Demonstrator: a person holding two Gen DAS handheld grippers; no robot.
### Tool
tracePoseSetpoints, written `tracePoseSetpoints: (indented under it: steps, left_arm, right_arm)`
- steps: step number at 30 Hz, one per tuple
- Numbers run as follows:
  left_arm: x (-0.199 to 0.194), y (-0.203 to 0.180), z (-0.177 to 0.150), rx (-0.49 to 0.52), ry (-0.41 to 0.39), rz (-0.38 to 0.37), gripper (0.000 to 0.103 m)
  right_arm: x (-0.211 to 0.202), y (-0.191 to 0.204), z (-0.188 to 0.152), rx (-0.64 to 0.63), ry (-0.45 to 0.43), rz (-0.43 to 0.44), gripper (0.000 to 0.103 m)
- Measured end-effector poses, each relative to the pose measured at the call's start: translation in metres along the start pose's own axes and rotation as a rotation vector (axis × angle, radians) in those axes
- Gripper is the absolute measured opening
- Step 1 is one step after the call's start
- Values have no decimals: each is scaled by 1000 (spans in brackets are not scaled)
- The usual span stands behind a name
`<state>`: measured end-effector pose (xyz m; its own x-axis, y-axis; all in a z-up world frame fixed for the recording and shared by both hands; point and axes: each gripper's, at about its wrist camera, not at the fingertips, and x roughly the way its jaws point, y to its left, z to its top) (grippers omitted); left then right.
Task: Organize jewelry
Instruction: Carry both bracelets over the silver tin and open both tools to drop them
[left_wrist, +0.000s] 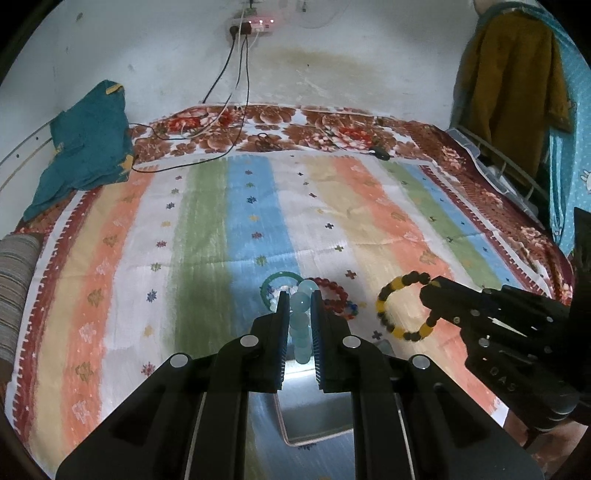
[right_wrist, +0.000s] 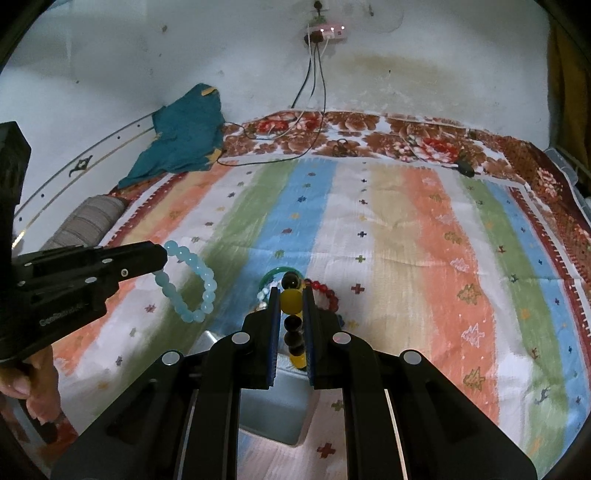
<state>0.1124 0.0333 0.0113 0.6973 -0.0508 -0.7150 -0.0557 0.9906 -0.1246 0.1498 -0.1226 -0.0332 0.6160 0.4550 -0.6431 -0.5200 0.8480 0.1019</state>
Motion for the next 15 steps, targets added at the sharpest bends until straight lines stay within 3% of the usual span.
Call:
tracePoseSetpoints:
  steps: [15]
  left_arm:
    - [-13,-12,-21,-4,41,-32,11]
  right_arm:
    - [-12,18,-22,-25,48,52,13]
